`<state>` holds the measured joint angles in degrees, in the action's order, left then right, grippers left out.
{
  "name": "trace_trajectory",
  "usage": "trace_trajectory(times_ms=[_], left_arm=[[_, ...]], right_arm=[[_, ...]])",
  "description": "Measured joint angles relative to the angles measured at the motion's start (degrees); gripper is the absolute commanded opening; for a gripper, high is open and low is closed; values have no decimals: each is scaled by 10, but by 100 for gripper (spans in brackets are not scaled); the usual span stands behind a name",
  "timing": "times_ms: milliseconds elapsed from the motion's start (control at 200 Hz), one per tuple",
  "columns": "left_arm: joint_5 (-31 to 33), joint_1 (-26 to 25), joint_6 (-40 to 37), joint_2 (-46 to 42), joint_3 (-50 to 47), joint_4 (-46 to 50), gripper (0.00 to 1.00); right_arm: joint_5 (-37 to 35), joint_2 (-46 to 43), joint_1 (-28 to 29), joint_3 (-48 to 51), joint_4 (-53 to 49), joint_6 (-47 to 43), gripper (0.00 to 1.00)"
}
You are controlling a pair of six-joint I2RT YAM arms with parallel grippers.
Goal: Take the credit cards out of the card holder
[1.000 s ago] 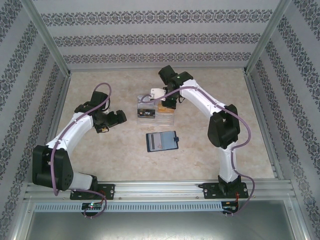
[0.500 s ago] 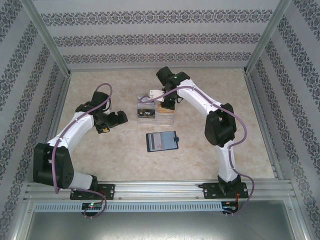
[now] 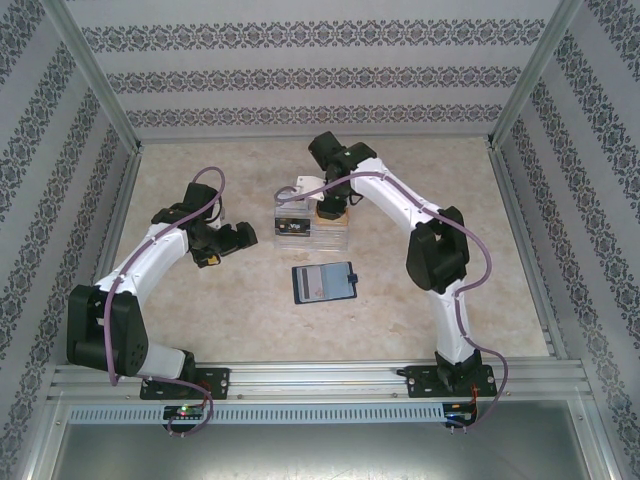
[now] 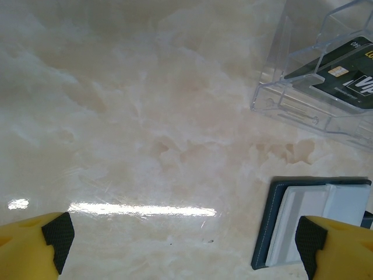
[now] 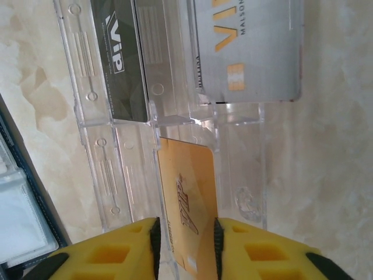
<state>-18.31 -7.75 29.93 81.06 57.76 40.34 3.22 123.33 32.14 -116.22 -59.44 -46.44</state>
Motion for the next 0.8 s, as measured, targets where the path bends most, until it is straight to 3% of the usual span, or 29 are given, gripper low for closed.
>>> trace_trajectory(times_ms=[255,545,799], left_arm=[[-7,0,0,-1,-1,0,99],[-8,0,3,-35,-26,-1,99],[-16,0,12,-48,-44,-5,100]], right_arm=[[-2,-103,5,52,33,100,51],[0,-303,45,306,174,386,56],[-28,-336,117,469,228,642,59]])
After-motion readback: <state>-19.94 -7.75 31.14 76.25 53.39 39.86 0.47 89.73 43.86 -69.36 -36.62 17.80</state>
